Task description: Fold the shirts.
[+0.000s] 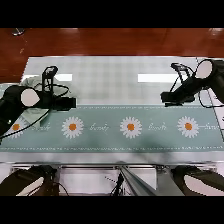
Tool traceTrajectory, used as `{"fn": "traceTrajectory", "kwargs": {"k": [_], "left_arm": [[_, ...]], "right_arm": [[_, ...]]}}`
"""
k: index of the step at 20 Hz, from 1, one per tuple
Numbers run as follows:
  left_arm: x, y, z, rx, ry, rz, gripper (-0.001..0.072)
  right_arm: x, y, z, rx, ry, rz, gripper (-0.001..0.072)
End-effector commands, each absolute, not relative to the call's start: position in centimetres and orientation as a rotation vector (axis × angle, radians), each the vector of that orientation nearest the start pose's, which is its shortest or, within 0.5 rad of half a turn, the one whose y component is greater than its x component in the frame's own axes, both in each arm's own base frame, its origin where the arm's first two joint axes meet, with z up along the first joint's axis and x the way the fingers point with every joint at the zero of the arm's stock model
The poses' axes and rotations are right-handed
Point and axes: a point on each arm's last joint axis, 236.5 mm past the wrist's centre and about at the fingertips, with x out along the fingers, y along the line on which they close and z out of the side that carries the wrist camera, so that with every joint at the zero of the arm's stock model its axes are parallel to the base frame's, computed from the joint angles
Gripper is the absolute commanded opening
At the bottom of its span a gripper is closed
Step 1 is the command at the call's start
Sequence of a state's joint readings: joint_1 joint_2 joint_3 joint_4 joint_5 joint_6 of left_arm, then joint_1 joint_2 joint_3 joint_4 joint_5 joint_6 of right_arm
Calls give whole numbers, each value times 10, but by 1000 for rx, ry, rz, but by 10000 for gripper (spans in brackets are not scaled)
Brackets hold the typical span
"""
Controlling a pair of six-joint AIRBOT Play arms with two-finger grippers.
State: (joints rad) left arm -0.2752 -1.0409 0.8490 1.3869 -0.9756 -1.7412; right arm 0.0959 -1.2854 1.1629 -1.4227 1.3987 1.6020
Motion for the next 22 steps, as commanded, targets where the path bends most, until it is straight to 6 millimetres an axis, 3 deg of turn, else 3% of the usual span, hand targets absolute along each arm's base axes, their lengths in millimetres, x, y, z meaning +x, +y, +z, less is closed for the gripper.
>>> {"fn": "traceTrajectory", "kwargs": {"k": [1,15,17,22], "left_arm": [[317,-127,-3,-168,1208,-214,26],[317,-127,-3,-168,1208,-214,26],[319,-127,-2,-169,1201,-215,26],[349,-131,14,-196,1058,-221,26]], "right_arm": [[323,66,0,83,1528,150,21],[323,66,0,83,1527,150,21],[336,66,1,85,1473,149,21],[345,67,1,84,1435,150,21]]}}
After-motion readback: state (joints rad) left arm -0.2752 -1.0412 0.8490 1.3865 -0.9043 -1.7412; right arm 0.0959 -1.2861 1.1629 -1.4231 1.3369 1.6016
